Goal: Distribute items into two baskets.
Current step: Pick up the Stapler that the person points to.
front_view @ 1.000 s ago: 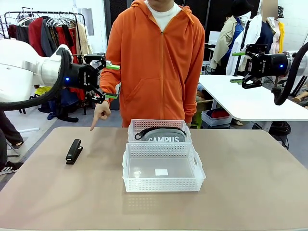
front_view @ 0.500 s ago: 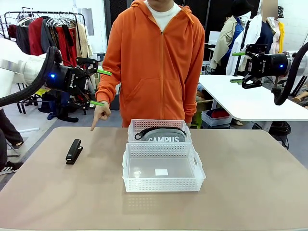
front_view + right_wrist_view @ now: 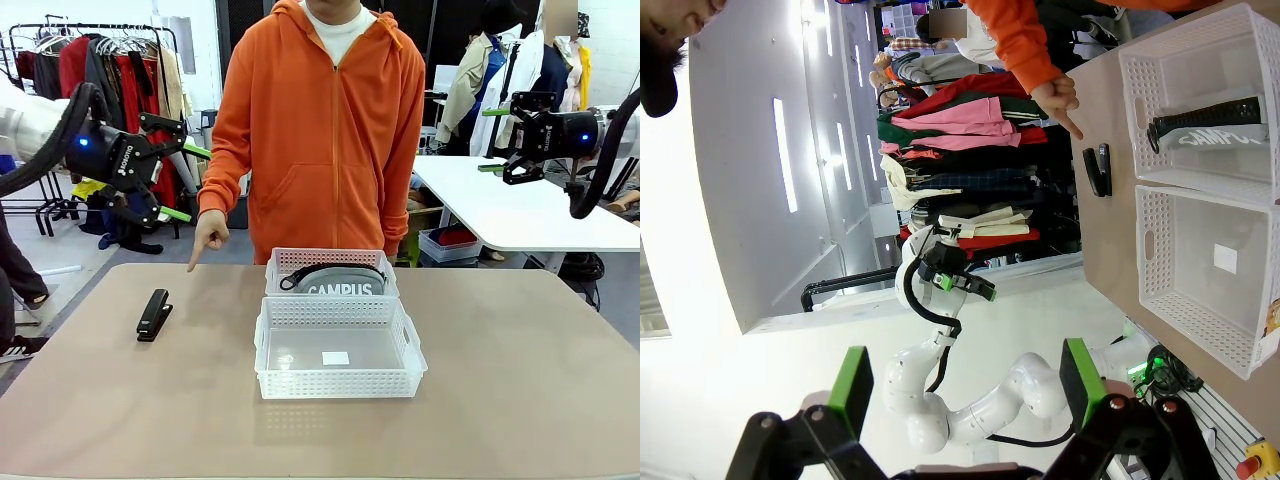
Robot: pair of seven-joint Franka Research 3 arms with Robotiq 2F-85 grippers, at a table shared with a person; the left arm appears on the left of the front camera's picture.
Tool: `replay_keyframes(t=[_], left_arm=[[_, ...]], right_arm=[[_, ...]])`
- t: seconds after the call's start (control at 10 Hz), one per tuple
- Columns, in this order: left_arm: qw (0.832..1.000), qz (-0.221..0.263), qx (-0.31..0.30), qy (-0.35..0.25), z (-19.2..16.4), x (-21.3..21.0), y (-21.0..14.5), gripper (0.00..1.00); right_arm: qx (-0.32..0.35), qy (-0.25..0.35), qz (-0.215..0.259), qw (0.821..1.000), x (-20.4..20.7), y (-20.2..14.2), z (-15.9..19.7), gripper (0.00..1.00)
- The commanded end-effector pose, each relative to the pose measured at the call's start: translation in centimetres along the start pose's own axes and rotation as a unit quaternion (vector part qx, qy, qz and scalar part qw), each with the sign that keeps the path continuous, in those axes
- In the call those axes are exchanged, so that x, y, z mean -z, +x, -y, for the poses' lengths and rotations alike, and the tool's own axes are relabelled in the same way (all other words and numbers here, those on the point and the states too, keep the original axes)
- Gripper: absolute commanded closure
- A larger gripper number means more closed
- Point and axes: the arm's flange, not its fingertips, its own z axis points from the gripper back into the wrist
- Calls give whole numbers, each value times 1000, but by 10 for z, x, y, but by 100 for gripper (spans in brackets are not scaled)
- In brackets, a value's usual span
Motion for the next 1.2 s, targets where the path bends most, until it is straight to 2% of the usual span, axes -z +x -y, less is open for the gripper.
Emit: replay_keyframes(t=[0.0,0.6,0.8,0.9,1.1], left_arm=[[1000,-14,14,-9,-2,7,6,0],[1000,-10,8,1,-3,8,7,0],[995,-10,60,84,14,7,14,0],[992,-2,77,99,25,7,19,0],[977,17,112,178,41,5,30,0]], right_arm=[[-4,0,0,1000,0,0,-2,0],[-4,0,0,1000,0,0,-2,0],[-4,0,0,1000,0,0,-2,0],[-4,0,0,1000,0,0,-2,0],[-4,0,0,1000,0,0,-2,0]])
